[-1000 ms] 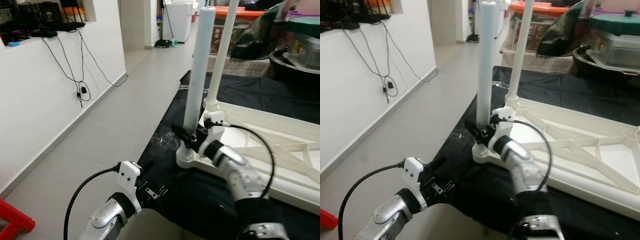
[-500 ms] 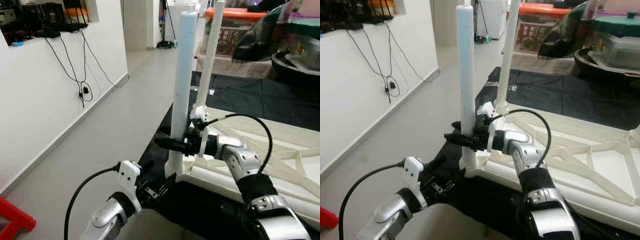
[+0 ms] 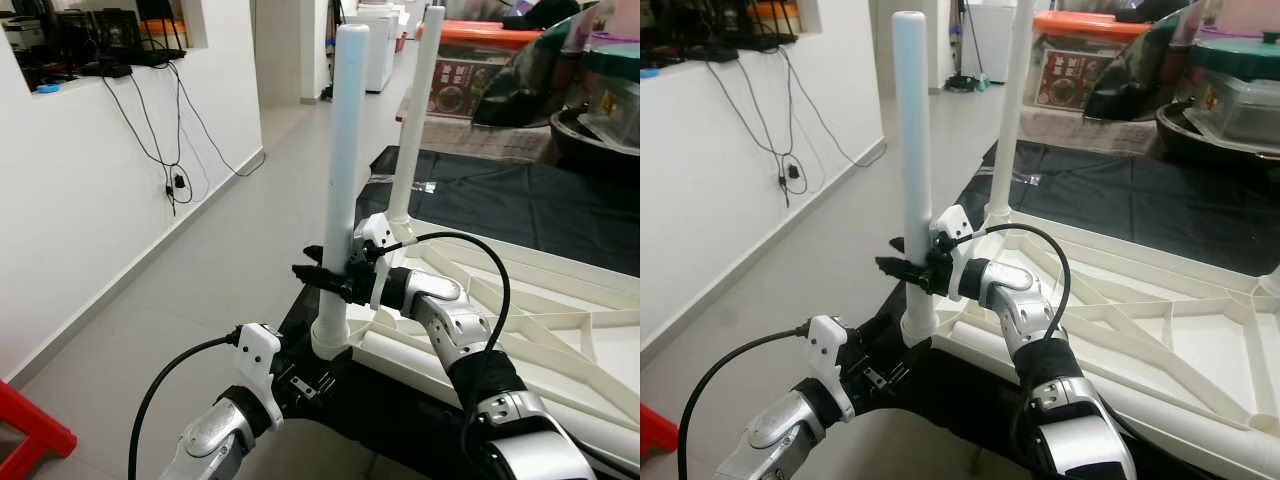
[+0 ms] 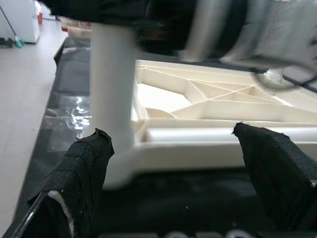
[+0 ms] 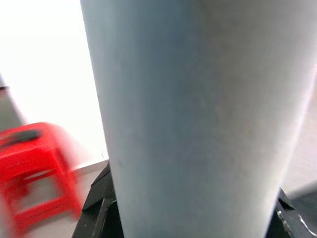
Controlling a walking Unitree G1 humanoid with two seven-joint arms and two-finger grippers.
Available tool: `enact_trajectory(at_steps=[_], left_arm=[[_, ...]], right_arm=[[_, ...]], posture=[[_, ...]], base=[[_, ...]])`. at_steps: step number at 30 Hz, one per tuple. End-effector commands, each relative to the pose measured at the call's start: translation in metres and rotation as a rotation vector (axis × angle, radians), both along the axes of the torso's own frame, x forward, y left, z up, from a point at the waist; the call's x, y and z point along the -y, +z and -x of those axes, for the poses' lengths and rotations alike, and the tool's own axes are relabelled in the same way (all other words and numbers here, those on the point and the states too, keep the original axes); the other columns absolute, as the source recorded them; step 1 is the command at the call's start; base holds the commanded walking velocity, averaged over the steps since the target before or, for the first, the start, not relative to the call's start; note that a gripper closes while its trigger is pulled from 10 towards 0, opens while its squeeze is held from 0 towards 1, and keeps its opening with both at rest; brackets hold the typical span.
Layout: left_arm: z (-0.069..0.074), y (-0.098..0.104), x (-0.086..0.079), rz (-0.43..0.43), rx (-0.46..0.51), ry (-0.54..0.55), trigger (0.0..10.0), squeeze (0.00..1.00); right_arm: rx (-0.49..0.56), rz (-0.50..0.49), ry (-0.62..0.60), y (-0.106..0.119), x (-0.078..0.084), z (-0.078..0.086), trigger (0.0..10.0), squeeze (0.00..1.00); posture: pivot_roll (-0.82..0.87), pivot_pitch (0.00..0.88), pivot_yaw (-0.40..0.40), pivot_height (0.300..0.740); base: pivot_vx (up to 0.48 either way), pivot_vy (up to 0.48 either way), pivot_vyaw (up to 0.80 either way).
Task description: Building children table
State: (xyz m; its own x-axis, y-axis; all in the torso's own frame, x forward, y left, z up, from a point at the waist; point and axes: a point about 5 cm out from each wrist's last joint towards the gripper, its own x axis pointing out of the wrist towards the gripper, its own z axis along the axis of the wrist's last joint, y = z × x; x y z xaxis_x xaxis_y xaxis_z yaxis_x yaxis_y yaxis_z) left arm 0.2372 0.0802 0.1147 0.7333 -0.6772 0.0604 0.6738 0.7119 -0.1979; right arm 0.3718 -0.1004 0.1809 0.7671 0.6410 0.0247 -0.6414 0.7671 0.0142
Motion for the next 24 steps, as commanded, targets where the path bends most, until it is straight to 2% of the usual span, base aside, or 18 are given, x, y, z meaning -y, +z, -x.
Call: enact_trajectory(at_steps=[1, 2, 3, 4, 5, 7, 8, 10, 11, 14, 21, 22, 24], left_arm=[[0.001, -0.003, -0.002, -0.006, -0.015, 0.004, 10.0, 0.0], [0.001, -0.003, -0.003, -0.006, -0.016, 0.002, 10.0, 0.0], [0.001, -0.003, -0.002, -0.006, -0.016, -0.001, 10.0, 0.0], [0.001, -0.003, -0.002, -0.006, -0.016, -0.001, 10.0, 0.0], [0.001, -0.003, -0.002, -0.006, -0.017, -0.004, 10.0, 0.0], [0.001, -0.003, -0.002, -0.008, -0.017, -0.006, 10.0, 0.0], [0.001, -0.003, -0.002, -0.008, -0.017, -0.006, 10.0, 0.0], [0.001, -0.003, -0.002, -0.009, -0.015, -0.005, 10.0, 0.0], [0.001, -0.003, -0.002, -0.009, -0.015, -0.005, 10.0, 0.0], [0.001, -0.002, -0.002, -0.009, -0.013, -0.001, 10.0, 0.0], [0.0, -0.002, -0.002, -0.01, -0.012, -0.001, 10.0, 0.0], [0.0, -0.001, -0.001, -0.009, -0.011, -0.002, 10.0, 0.0], [0.0, -0.001, 0.0, -0.007, -0.011, -0.003, 10.0, 0.0]], right_arm=[[-0.031, -0.037, -0.15, -0.006, 0.02, -0.004, 0.0, 0.0], [-0.039, -0.041, -0.321, -0.008, 0.029, -0.006, 0.0, 0.0], [-0.051, -0.06, -0.579, -0.012, 0.044, -0.003, 0.0, 0.0], [-0.051, -0.06, -0.579, -0.012, 0.044, -0.003, 0.0, 0.0], [-0.062, -0.072, -0.739, -0.015, 0.054, 0.002, 0.0, 0.0], [-0.124, -0.153, -0.988, -0.024, 0.06, 0.016, 0.0, 0.0], [-0.124, -0.153, -0.988, -0.024, 0.06, 0.016, 0.0, 0.0], [-0.174, -0.215, -1.101, -0.03, 0.058, 0.025, 0.0, 0.0], [-0.174, -0.215, -1.101, -0.03, 0.058, 0.025, 0.0, 0.0], [-0.246, -0.272, -1.201, -0.038, 0.046, 0.031, 0.0, 0.0], [-0.269, -0.279, -1.262, -0.036, 0.037, 0.032, 0.0, 0.0], [-0.249, -0.26, -1.191, -0.033, 0.032, 0.031, 10.0, 0.0], [-0.226, -0.235, -1.1, -0.029, 0.025, 0.03, 10.0, 0.0]], posture=[[0.06, 0.0, -0.015, 0.74], [0.06, 0.0, -0.015, 0.74], [0.06, 0.0, -0.015, 0.74], [0.06, 0.0, -0.015, 0.74], [0.06, 0.0, -0.015, 0.74], [0.06, 0.0, -0.015, 0.74], [0.06, 0.0, -0.015, 0.74], [0.07, 0.0, -0.019, 0.74], [0.07, 0.0, -0.019, 0.74], [0.06, 0.0, -0.016, 0.74], [0.06, 0.0, -0.011, 0.74], [0.04, 0.007, -0.013, 0.74], [0.04, 0.007, -0.013, 0.74]], base=[[0.0, 0.0, 0.0], [0.0, 0.0, 0.0], [0.0, 0.0, 0.0], [0.0, 0.0, 0.0], [0.0, 0.0, 0.0], [0.0, 0.0, 0.0], [0.0, 0.0, 0.0], [0.0, 0.0, 0.0], [0.0, 0.0, 0.0], [0.0, 0.0, 0.0], [0.0, 0.0, 0.0], [0.0, 0.0, 0.0], [0.0, 0.0, 0.0]])
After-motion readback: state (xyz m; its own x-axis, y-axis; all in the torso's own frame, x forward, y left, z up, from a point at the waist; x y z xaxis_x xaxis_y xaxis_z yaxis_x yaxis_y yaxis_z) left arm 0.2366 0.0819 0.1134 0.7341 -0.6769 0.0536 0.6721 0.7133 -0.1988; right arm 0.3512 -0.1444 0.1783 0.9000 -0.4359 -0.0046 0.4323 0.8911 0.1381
